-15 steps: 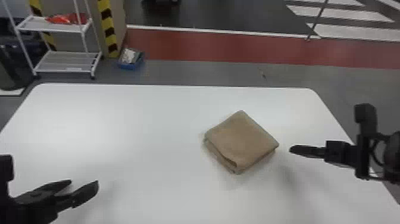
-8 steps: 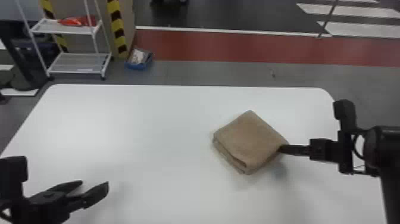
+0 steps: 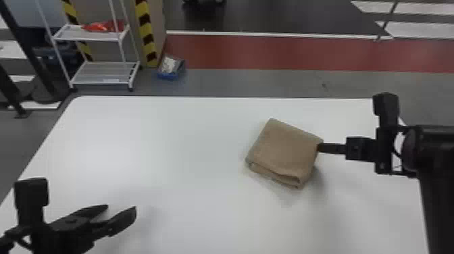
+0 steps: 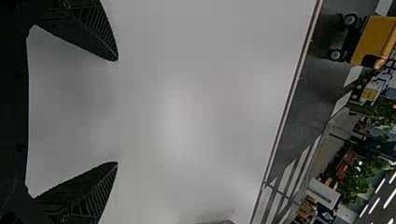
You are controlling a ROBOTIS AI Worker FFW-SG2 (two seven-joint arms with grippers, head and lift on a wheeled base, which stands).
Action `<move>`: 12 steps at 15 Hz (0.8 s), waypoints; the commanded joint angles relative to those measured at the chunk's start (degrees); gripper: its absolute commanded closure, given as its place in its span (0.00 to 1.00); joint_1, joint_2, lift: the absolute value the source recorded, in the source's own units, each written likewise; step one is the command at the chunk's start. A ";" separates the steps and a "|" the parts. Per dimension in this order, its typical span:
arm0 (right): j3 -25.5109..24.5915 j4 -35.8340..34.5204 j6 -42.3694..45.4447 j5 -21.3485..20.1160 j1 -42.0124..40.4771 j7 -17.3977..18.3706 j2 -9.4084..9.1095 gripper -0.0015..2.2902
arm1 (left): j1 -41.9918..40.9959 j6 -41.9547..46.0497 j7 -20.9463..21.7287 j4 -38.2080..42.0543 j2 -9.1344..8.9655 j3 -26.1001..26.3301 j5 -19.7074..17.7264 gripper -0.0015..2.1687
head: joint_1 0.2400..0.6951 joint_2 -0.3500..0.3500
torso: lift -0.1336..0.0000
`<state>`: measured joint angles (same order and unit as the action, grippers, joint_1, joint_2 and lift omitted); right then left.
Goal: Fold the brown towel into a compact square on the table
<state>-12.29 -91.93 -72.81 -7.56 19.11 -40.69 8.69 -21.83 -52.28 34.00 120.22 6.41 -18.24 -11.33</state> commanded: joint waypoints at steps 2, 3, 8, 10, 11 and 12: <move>1.39 3.69 5.00 -0.09 2.25 1.06 -2.27 0.76 | -0.40 0.81 0.10 0.02 0.00 -0.04 -0.10 0.04 | 1.00 0.47 | 0.08; 2.44 4.66 6.76 0.00 2.51 1.85 -2.80 0.76 | -0.49 0.99 0.10 0.28 0.00 -0.04 -0.10 0.04 | 1.00 0.48 | 0.08; 4.55 9.93 16.95 -0.09 4.00 3.08 -6.05 0.76 | -1.55 0.99 0.37 1.51 0.00 -0.65 -0.28 0.04 | 1.00 0.56 | 0.08; 5.26 11.51 18.01 -0.09 4.62 3.08 -6.76 0.76 | -1.81 0.99 0.54 1.69 0.00 -1.18 -0.36 0.04 | 1.00 0.58 | 0.08; 6.14 11.77 18.18 -0.09 4.71 3.08 -6.93 0.76 | -1.90 0.99 0.54 1.69 0.00 -1.36 -0.45 0.04 | 1.00 0.60 | 0.08; 6.75 11.77 18.18 -0.09 4.71 3.08 -7.19 0.76 | -1.99 0.99 0.72 1.69 0.00 -1.53 -0.63 0.04 | 1.00 0.61 | 0.08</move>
<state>-6.45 -80.43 -54.75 -7.64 23.73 -37.61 1.86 -23.67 -51.29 34.62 121.87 6.42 -19.51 -11.75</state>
